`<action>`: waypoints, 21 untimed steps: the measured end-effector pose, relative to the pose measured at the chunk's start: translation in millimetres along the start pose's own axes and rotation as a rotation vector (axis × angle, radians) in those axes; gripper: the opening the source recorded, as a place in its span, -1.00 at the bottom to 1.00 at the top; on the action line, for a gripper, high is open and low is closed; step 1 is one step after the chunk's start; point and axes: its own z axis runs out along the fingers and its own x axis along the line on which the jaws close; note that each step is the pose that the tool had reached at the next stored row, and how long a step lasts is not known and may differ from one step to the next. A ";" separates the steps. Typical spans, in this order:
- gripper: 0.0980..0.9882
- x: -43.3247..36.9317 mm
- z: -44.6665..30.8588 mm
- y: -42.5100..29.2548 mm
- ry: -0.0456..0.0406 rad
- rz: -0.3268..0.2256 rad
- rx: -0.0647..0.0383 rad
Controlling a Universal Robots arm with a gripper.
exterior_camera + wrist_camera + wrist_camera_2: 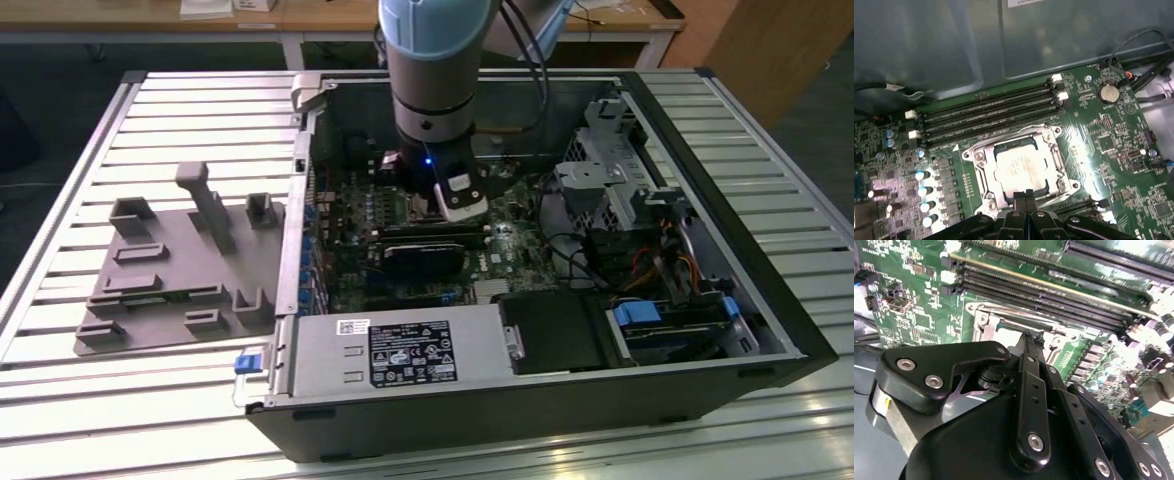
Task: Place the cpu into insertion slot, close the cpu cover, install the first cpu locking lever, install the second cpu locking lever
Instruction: 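Install the second cpu locking lever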
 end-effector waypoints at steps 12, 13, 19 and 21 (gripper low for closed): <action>-0.99 5.2 6.9 26.6 -0.0148 -0.005 0.051; -0.99 5.2 7.2 27.5 -0.0155 -0.006 0.053; -0.99 5.8 7.8 30.2 -0.0173 -0.006 0.060; -0.99 6.0 8.0 31.1 -0.0174 -0.006 0.060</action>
